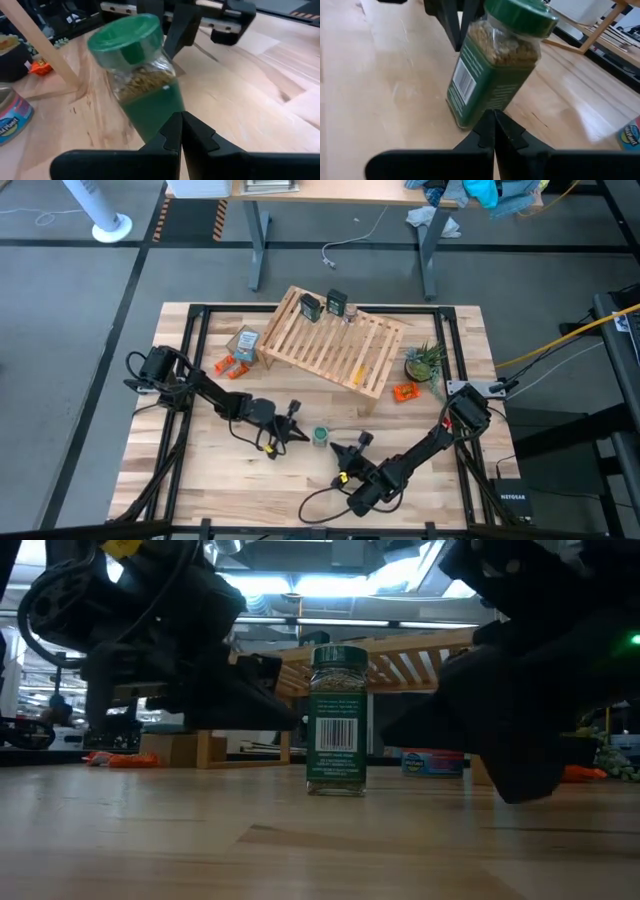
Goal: Shelf spices
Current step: Remove the green seasoning bottle from the shelf
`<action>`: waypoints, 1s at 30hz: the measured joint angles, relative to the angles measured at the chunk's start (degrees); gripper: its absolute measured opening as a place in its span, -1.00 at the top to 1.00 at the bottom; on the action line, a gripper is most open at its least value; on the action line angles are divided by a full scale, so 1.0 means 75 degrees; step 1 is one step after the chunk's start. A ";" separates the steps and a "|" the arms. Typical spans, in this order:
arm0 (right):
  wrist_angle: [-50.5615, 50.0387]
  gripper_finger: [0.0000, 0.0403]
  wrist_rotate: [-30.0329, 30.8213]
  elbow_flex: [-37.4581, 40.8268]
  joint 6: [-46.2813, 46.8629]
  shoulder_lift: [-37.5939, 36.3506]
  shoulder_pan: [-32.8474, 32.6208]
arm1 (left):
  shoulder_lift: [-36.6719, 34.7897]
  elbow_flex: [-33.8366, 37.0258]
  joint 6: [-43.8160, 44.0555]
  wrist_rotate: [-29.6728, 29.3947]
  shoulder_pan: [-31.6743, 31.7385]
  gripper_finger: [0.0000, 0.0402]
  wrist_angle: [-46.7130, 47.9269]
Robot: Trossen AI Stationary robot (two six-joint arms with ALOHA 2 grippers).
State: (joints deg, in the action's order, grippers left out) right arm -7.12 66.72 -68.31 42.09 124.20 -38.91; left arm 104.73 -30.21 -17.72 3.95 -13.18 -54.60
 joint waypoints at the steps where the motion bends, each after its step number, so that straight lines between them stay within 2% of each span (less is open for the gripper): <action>1: 0.0001 1.00 0.0013 0.0000 0.0000 0.0000 0.0038 | 0.0000 -0.0045 0.0013 0.0005 0.0027 1.00 0.0001; 10: 0.0060 1.00 -0.0396 0.0000 0.0012 0.0000 0.0464 | 0.0003 -0.0278 -0.0105 0.0047 0.0057 1.00 0.0042; 30: 0.0980 1.00 -0.0860 0.0009 -0.0070 0.0003 0.0419 | -0.0010 -0.0282 -0.0099 -0.0070 0.0337 1.00 0.0717</action>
State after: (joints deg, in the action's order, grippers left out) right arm 0.23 60.27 -68.25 41.56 124.22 -35.77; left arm 104.65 -32.32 -18.47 3.43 -10.66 -49.22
